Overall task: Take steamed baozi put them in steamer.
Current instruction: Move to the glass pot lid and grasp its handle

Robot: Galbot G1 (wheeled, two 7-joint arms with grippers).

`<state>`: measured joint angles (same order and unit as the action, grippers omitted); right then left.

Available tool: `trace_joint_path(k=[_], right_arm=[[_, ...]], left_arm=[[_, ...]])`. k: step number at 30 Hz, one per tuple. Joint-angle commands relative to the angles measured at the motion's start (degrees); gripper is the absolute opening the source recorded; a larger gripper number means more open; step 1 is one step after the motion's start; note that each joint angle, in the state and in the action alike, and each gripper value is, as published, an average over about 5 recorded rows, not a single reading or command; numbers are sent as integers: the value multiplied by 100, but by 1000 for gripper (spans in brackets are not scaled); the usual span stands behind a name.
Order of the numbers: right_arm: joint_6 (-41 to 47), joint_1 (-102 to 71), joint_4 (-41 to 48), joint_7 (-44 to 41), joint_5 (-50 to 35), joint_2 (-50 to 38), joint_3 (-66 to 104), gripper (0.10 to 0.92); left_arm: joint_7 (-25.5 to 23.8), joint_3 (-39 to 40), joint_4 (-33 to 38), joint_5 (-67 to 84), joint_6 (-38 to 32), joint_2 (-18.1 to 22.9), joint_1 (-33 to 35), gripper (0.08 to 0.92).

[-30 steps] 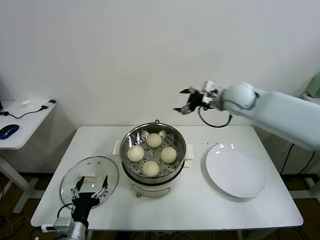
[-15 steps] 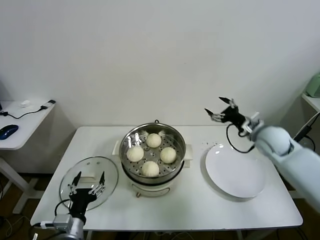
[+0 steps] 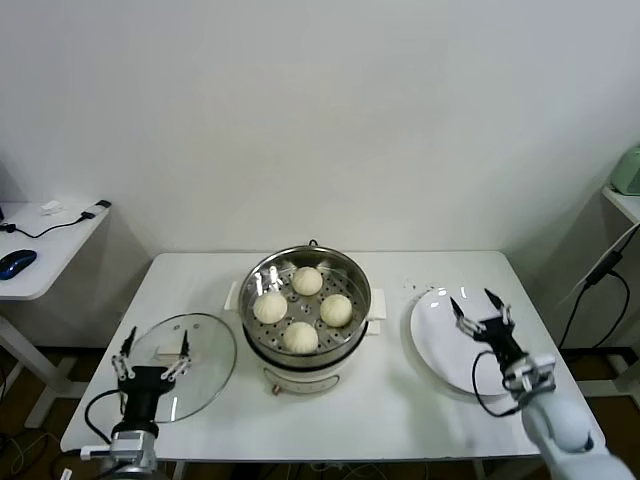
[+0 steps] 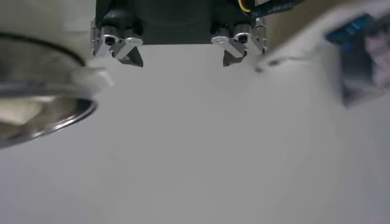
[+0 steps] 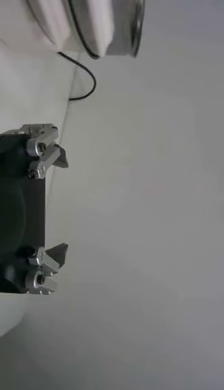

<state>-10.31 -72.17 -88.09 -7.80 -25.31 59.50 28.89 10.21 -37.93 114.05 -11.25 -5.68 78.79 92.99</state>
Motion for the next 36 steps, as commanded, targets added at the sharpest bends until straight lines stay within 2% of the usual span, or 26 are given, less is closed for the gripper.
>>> trace_joint_path(k=[1,3,6,12,16,23,36], right_arm=[[-724,-1048,-45,174,557,1400,922,823],[-603,-1022,-58,267,687,1469,900,823],[-457,-974,-70,349,810,1538,874,823],[-355,-941,-69,393,914,1607,852,823],[-326,-915,-57,406,922,1619,851,823],[-302,-902,-79,390,944,1615,850,823],[-246,-913,-72,382,990,1638,858,823]], left_arm=[[971,-64,-538,-2223,-896,-1,-70,823],[1353,-139,-806,-3357,-1109,-57,-87,823],[1680,-165,-1171,-4581,-1052,-273,-38,823],[1469,-181,-1829,-6175,-514,-639,18,823],[1443,-79,-2148,-6198,-70,-642,-106,823],[1437,2,-2454,-6245,310,-530,-402,823],[1322,83,-2738,-6318,596,-397,-1046,823]])
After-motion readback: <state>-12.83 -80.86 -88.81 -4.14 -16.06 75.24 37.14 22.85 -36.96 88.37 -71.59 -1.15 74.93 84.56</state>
